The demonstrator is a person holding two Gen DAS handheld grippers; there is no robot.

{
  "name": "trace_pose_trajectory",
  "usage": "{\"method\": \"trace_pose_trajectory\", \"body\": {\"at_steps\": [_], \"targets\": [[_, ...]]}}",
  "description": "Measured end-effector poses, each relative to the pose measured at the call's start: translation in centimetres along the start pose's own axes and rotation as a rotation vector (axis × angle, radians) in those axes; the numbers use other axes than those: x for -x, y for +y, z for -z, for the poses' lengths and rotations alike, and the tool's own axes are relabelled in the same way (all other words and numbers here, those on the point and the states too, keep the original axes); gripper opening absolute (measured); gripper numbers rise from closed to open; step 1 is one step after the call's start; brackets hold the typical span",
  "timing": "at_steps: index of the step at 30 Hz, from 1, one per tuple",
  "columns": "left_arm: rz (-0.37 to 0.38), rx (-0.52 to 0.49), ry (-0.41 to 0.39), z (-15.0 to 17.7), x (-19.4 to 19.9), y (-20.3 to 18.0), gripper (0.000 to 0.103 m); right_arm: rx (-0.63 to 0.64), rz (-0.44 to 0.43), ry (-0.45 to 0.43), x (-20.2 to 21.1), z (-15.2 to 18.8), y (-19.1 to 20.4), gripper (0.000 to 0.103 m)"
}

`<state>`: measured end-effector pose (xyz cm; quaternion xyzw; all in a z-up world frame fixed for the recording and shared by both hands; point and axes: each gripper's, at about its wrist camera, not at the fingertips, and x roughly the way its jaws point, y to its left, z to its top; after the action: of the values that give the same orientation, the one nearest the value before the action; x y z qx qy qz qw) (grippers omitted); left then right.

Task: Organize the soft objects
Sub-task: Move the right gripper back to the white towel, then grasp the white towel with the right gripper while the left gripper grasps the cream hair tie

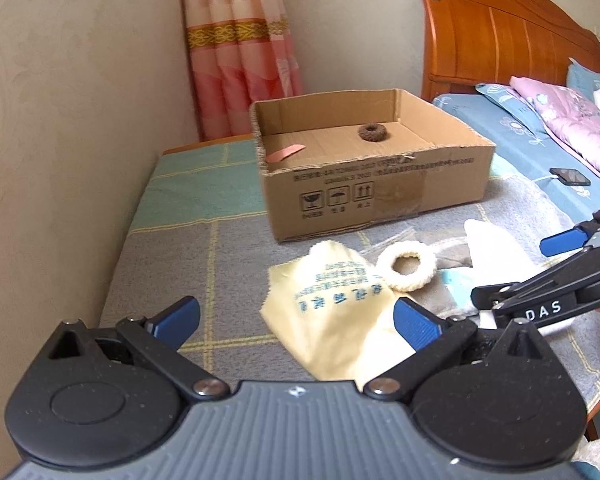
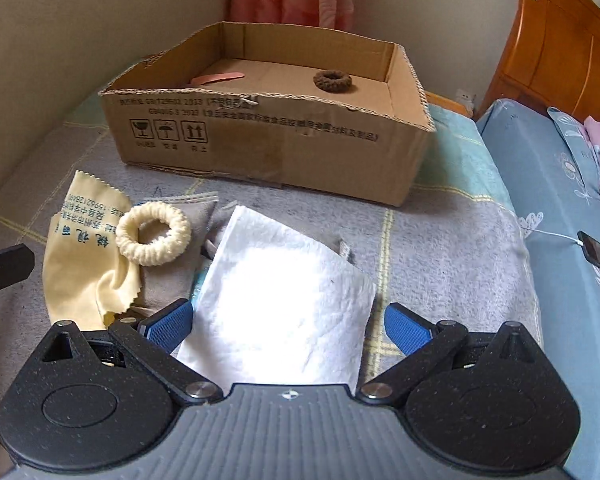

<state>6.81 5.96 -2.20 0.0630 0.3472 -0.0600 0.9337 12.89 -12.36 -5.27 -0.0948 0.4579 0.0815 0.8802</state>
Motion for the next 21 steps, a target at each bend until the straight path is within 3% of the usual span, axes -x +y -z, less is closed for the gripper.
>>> {"method": "trace_pose_trajectory", "body": {"at_steps": [10, 21], "targets": [[0.031, -0.069, 0.010, -0.8, -0.9, -2.2, 0.102, -0.054, 0.028, 0.039, -0.6, 2.1, -3.5, 0.103], [0.124, -0.222, -0.023, -2.6, -2.7, -5.4, 0.102, -0.046, -0.024, -0.019, -0.6, 3.4, -4.7, 0.103]]}}
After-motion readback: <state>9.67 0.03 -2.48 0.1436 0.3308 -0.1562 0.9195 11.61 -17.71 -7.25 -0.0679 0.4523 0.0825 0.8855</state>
